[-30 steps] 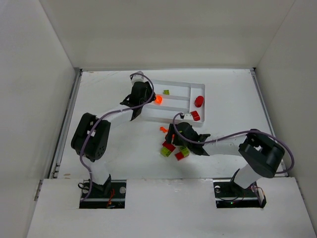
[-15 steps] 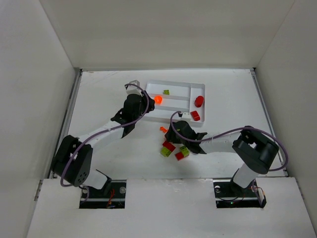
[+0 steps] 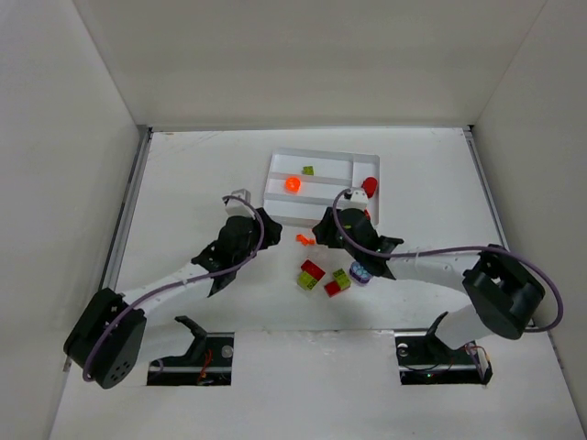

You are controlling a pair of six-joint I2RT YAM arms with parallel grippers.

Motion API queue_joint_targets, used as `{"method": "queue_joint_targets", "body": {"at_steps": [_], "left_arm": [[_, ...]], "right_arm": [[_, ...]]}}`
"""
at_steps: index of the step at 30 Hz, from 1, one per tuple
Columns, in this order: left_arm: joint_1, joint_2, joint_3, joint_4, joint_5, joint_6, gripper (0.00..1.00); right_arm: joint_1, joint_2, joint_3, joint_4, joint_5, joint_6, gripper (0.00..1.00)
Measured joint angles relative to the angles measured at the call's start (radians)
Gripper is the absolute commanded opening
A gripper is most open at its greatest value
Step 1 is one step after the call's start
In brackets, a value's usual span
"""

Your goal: Sort the legos into containers by color

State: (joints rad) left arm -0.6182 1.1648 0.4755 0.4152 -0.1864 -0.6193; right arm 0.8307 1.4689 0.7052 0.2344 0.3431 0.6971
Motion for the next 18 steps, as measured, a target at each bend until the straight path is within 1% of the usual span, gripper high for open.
{"method": "queue_joint_targets", "body": {"at_steps": [4,9,14,16,18], "left_arm": [[-0.062,-0.071,-0.087,-0.01,-0.008,-0.028,0.49],[-0.121,-0.169,-0.162,-0.04,-0.026,-0.04,0.51],[-0.128,-0.253,-0.228,-0.043,-0.036,-0.039,0.52],[-0.127,-0.261,-0.252,-0.037,-0.04,-0.039,0.52],[-0.128,-0.262,-0.272,-0.026,-0.043,-0.039,0.52]], "right_arm": [[-0.084,0.05,0.098,-0.006,-0.011,-0.045,0.46],[-0.18,0.214,0.304,-0.008,-0.025,-0.094,0.46],[-0.243,0.36,0.446,-0.027,-0.028,-0.122,0.49],[-0.262,0.414,0.488,-0.039,-0.027,-0.129,0.49],[-0.272,0.455,0.516,-0.054,-0.026,-0.131,0.52]]}}
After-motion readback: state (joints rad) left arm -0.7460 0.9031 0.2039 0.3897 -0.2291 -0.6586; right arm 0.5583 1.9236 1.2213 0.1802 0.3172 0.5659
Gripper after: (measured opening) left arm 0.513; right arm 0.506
